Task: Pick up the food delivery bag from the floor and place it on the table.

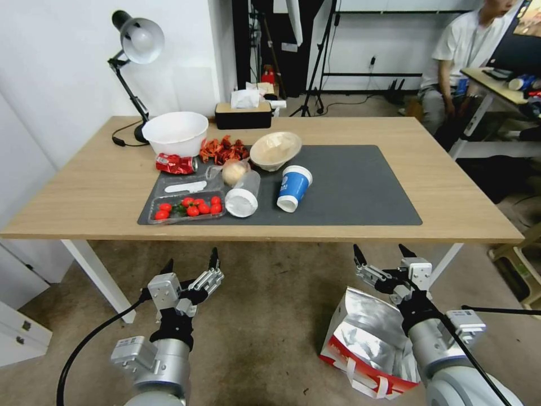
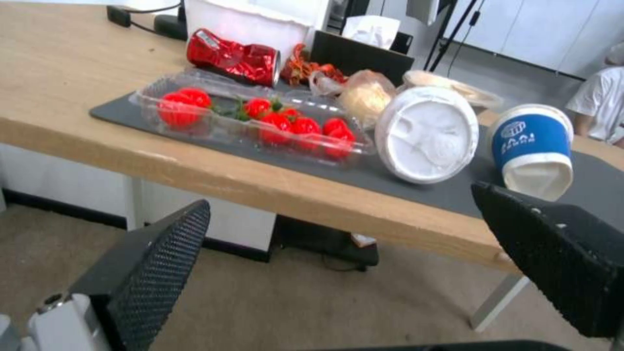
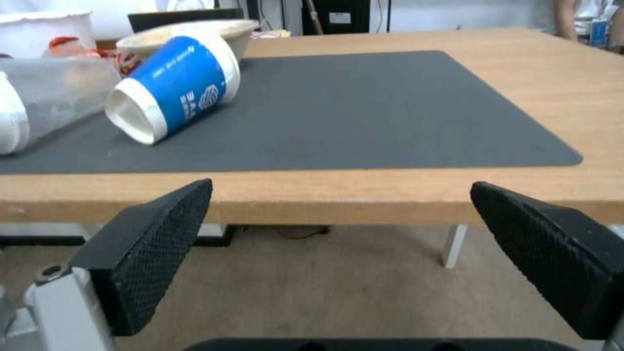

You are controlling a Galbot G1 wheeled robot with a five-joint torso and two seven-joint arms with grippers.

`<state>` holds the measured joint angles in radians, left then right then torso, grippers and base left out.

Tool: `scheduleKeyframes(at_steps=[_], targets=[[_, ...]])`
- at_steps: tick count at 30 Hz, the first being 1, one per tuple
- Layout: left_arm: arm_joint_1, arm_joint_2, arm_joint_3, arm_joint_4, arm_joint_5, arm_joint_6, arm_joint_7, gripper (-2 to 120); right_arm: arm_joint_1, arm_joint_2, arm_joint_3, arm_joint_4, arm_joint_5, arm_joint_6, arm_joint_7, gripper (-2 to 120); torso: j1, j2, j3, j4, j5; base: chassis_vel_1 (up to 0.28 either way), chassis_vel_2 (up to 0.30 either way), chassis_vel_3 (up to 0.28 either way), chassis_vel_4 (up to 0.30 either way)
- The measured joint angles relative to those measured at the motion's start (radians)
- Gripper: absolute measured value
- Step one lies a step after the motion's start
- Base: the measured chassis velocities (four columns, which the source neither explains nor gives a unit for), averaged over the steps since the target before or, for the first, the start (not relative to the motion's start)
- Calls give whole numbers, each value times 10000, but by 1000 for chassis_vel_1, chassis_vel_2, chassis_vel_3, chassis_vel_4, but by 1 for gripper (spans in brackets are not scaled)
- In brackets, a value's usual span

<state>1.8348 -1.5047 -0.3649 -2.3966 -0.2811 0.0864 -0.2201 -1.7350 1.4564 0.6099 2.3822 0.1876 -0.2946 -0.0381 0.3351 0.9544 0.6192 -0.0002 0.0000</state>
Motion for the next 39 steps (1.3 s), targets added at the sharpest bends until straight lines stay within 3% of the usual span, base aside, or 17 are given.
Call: scheduleKeyframes(at_steps=[39], targets=[[116,-38,45,227,429,-213,190,100,-49,-97,102,-166,-147,231,-250,100,-770,-1809,-1035,0,0,0,0,0,0]])
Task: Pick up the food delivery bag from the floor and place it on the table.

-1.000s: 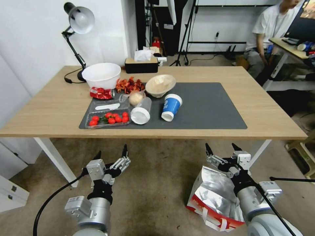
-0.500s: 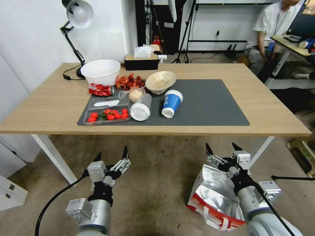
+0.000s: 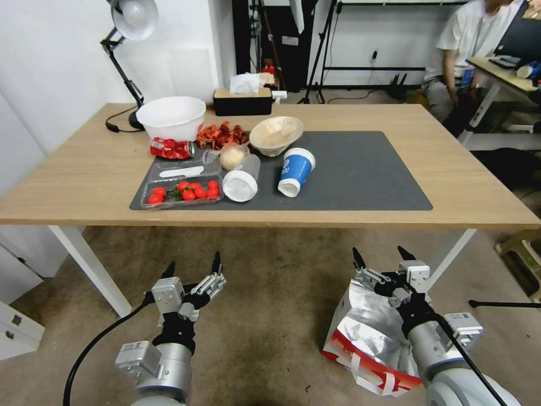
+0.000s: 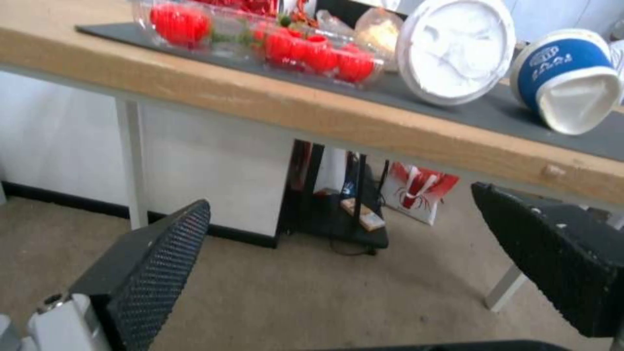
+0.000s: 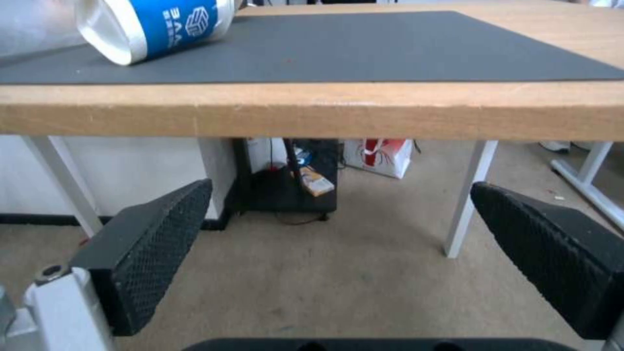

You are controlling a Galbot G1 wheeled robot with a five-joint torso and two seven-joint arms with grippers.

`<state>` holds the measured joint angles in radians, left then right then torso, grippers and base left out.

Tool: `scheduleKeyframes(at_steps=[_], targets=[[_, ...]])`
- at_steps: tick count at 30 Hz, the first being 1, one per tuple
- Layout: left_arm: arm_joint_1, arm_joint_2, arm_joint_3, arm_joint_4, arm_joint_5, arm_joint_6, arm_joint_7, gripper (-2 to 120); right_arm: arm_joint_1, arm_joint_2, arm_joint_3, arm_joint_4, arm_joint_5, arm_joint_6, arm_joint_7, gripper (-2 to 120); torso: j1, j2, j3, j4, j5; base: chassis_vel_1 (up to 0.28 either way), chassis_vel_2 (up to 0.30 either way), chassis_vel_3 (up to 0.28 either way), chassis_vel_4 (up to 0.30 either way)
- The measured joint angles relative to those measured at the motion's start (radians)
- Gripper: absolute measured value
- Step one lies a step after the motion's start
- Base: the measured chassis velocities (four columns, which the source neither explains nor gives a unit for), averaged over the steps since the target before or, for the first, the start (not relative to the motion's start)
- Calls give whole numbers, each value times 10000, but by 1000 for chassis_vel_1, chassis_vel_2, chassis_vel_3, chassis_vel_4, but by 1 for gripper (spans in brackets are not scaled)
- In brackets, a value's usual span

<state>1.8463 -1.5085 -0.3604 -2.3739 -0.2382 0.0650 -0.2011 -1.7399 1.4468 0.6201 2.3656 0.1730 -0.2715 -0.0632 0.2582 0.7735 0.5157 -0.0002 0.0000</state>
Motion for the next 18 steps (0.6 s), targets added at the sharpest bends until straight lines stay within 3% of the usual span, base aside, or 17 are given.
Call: scheduleKeyframes(at_steps=[18], targets=[[-66,64,-102,128,37,-136,111,100,9,-59,33,-106,1,-9,55,100,-371,-895,-527,0,0,0,0,0,0]])
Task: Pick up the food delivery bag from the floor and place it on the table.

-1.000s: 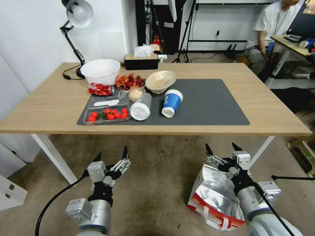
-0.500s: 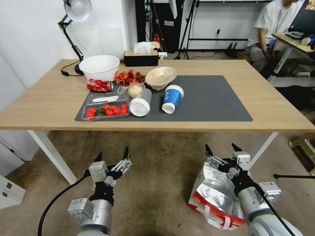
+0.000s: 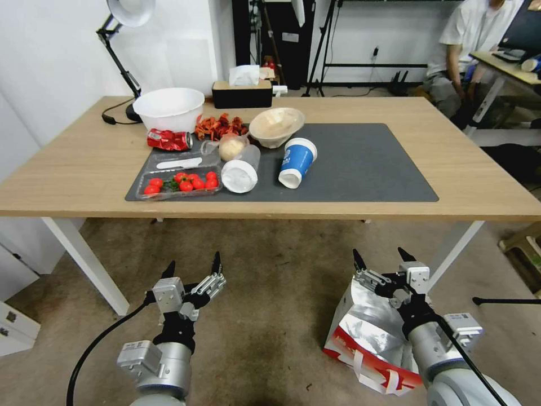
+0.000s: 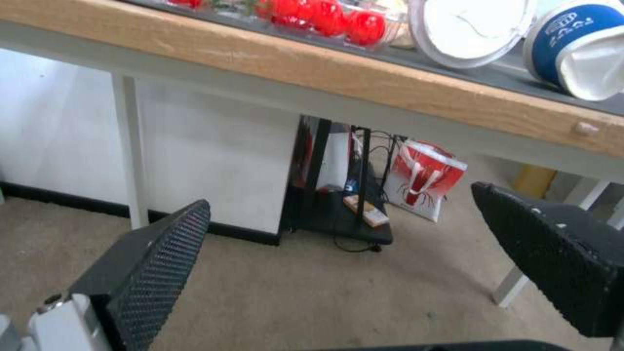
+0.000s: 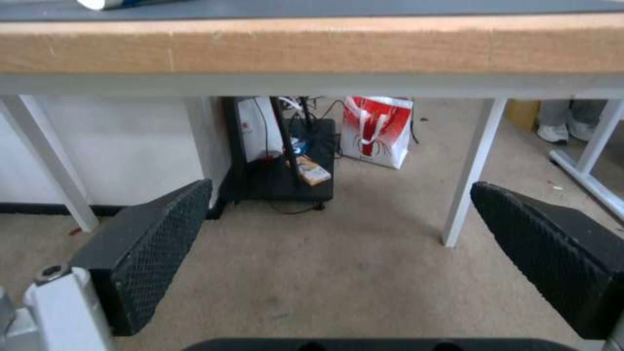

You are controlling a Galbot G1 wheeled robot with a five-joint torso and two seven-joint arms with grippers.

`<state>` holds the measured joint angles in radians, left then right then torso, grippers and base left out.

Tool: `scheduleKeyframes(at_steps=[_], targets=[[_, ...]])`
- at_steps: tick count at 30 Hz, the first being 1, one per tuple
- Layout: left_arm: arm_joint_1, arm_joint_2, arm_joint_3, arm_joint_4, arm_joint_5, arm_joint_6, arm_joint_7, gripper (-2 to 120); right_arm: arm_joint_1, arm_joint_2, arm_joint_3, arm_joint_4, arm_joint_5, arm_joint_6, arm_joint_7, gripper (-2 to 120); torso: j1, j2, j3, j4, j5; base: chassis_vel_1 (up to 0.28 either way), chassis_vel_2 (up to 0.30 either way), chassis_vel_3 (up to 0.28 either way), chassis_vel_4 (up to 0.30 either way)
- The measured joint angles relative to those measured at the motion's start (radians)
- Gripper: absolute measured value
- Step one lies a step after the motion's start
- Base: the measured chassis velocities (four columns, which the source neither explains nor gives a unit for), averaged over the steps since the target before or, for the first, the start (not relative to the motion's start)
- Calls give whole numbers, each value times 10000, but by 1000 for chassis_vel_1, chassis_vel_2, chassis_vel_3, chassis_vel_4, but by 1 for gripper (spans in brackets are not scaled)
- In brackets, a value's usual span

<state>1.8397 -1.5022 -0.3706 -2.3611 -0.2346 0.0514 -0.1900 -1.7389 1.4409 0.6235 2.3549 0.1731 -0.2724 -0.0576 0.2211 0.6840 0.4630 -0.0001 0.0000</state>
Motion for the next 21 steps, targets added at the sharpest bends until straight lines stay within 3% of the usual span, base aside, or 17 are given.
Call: scheduleKeyframes(at_steps=[21], targets=[[8,-15,-23,14,88,-86,120,100,-33,-22,10,-3,-2,-16,-5,100,-339,-870,-532,0,0,0,0,0,0]])
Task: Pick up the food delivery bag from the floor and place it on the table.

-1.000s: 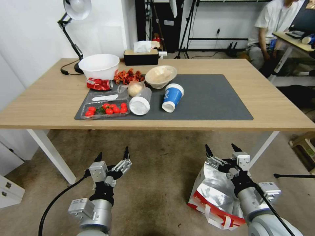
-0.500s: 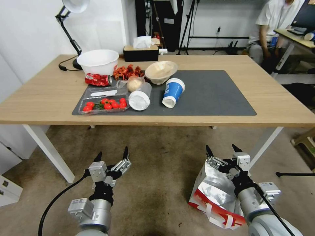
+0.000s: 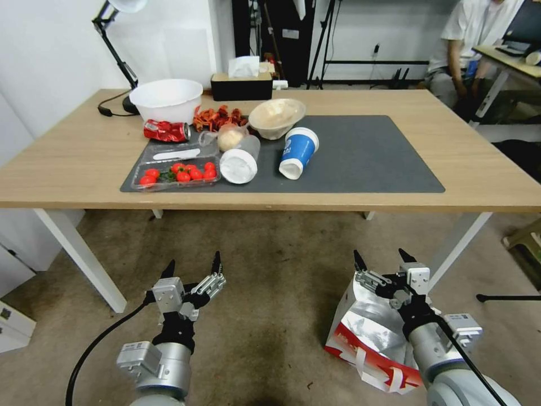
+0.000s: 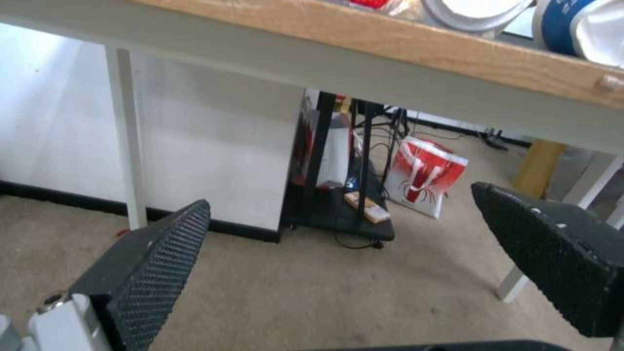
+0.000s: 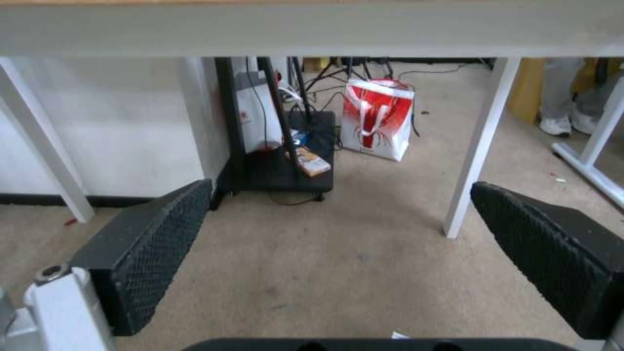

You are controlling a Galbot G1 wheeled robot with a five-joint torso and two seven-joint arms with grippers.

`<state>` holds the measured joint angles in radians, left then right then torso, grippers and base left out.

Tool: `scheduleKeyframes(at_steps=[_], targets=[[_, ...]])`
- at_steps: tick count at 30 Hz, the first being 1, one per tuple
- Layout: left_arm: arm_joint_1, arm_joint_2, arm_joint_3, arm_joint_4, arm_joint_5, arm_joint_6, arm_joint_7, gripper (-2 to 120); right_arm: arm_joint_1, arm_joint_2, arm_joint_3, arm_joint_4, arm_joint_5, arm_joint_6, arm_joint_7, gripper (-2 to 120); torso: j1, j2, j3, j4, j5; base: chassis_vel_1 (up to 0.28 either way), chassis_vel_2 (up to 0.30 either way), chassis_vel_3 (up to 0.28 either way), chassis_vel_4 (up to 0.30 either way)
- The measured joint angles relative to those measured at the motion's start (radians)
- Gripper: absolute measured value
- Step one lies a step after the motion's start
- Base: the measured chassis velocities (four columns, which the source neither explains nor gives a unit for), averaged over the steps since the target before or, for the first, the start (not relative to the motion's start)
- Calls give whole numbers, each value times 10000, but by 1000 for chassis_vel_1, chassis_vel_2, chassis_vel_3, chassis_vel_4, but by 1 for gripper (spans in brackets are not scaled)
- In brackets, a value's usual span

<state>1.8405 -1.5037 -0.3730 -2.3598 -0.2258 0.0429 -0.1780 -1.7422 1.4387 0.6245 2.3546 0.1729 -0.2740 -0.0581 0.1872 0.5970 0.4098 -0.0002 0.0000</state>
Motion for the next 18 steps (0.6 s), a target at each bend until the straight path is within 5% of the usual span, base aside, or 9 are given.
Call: scheduleKeyframes(at_steps=[18], targets=[[-55,70,-7,163,-30,-45,47,100,-5,-11,12,-13,40,-70,-3,100,-294,-752,-457,0,0,0,0,0,0]])
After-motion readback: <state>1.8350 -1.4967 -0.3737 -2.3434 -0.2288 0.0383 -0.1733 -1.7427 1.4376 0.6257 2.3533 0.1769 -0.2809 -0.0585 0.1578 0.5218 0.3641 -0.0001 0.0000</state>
